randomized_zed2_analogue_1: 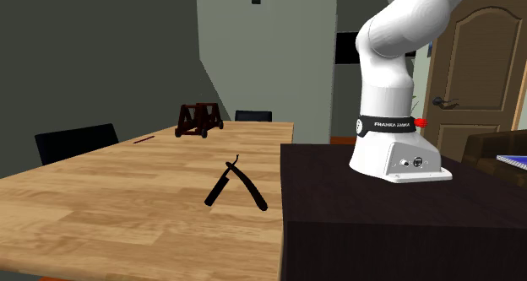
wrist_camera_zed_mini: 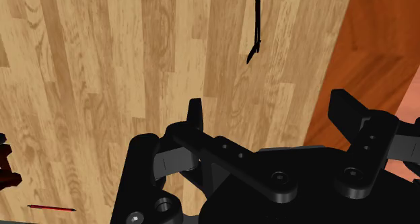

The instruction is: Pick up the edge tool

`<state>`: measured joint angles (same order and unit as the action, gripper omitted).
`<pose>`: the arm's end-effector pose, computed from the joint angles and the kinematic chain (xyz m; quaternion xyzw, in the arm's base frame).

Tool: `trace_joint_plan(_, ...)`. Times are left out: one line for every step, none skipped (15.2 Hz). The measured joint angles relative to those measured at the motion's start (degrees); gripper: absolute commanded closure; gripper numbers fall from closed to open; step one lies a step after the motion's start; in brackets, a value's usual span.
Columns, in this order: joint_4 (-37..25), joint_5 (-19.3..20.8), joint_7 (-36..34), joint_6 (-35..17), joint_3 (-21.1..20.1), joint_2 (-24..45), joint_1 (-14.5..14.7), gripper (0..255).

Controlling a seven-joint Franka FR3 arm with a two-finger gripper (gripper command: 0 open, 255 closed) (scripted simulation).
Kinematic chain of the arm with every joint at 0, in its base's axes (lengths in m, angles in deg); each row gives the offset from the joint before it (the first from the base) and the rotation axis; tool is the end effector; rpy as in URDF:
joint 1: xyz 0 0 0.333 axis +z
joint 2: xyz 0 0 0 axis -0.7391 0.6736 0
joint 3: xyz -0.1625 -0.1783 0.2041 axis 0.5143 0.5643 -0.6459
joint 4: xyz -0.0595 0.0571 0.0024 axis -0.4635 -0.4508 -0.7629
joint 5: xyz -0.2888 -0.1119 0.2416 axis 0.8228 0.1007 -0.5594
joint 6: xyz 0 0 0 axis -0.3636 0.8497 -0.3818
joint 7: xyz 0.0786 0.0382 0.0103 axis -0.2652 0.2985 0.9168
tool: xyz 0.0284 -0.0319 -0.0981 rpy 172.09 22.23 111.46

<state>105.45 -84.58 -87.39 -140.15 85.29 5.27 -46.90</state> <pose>0.3154 0.0192 0.5683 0.9992 0.0316 0.0087 0.0239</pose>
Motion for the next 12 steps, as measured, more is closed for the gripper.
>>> trace_joint_plan(0.00, 0.00, 0.00, 0.00, 0.00, 0.00, 0.00, 0)
trace_joint_plan(0.92, -0.11, -0.10, -0.82, -0.02, -0.15, 0.03, 0)
trace_joint_plan(2.17, -0.28, -0.26, -2.31, -0.08, 0.08, 0.07, 0)
trace_joint_plan(4.04, -0.48, -0.44, -4.35, -0.13, 0.20, 0.13, 0)
trace_joint_plan(5.73, -0.66, -0.56, -6.12, -0.14, 0.17, 0.19, 0)
trace_joint_plan(7.30, -0.69, -0.46, -8.22, 0.05, 0.64, 0.11, 0)
trace_joint_plan(9.16, -0.83, -0.51, -10.48, 0.11, 0.97, 0.12, 0)
trace_joint_plan(10.75, -1.14, -0.82, -12.58, -0.07, 1.38, 0.26, 0)
trace_joint_plan(12.33, -1.36, -0.96, -14.81, -0.11, 1.92, 0.32, 0)
trace_joint_plan(13.57, -1.60, -1.13, -16.98, -0.19, 2.73, 0.41, 0)
trace_joint_plan(15.00, -1.74, -1.13, -19.34, -0.14, 3.58, 0.41, 0)
trace_joint_plan(16.32, -2.07, -1.43, -21.80, -0.35, 4.62, 0.58, 0)
